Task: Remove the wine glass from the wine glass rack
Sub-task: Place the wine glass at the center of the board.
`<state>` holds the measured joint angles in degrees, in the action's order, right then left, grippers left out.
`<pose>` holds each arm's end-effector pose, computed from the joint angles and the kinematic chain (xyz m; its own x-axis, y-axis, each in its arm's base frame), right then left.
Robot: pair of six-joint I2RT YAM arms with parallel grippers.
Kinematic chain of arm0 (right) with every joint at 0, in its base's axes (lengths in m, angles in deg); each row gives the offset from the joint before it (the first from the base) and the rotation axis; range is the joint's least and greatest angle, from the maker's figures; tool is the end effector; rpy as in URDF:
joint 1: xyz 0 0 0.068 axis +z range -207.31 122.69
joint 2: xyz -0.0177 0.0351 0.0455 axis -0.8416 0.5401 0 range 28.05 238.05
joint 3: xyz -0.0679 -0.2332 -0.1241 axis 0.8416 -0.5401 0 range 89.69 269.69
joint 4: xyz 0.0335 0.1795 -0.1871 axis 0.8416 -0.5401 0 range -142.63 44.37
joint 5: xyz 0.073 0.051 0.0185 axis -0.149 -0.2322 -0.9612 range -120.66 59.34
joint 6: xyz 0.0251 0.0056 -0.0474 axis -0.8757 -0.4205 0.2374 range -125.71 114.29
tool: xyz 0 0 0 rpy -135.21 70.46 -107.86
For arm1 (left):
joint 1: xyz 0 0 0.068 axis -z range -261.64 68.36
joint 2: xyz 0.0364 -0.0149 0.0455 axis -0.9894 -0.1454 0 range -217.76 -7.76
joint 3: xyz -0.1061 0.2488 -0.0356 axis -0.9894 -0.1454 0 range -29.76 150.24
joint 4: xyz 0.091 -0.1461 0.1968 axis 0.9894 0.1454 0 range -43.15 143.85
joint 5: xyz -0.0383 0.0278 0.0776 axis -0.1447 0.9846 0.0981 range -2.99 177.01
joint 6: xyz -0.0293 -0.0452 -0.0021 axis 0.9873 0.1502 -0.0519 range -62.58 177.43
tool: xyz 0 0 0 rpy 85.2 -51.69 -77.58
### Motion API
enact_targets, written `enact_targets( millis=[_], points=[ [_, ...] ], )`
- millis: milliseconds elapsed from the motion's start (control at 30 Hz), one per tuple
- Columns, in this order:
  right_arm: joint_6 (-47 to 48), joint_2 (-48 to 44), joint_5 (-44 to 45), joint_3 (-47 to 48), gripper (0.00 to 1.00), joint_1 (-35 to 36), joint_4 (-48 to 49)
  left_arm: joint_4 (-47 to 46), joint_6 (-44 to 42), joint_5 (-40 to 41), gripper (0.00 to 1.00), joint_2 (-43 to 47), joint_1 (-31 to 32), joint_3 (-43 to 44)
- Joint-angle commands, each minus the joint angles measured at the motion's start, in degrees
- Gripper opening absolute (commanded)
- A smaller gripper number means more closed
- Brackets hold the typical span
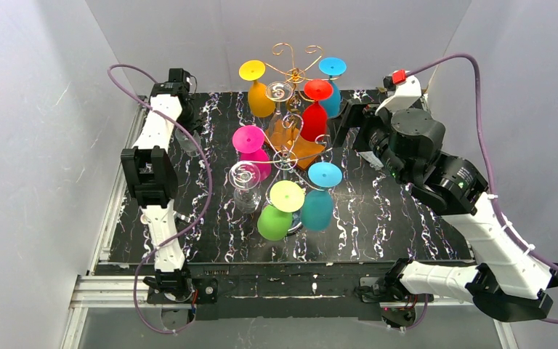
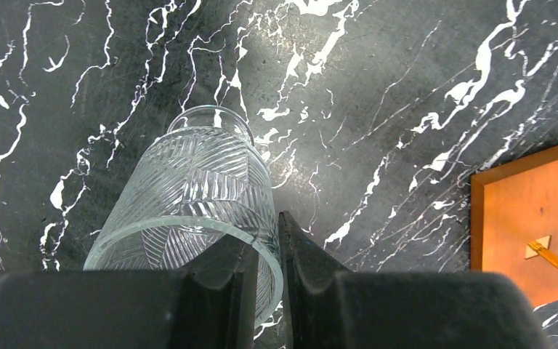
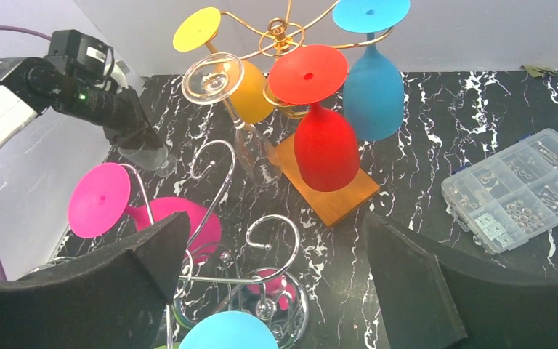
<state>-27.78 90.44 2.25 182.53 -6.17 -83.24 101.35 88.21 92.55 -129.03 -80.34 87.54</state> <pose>0.1290 0.1293 0.5103 -0.1911 0.2656 -0.9450 -0.2630 0.9136 0.3100 0.4629 -0.0071 0.2888 -0.7178 -0.4933 -0.4914 -0.4601 0.8657 -0.1970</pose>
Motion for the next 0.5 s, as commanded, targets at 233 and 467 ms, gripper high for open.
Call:
enact_targets(
  millis=[233, 467],
  points=[
    [0.7, 1.4, 0.7, -0.3, 0.99, 0.3, 2.5, 1.4, -1.7, 1.0, 0.00, -3.3, -0.4, 4.5],
    [0.5, 2.0, 0.3, -0.4, 0.98, 0.3, 2.9, -1.0, -1.7, 0.6, 0.01, -2.8, -0.4, 1.9]
  ],
)
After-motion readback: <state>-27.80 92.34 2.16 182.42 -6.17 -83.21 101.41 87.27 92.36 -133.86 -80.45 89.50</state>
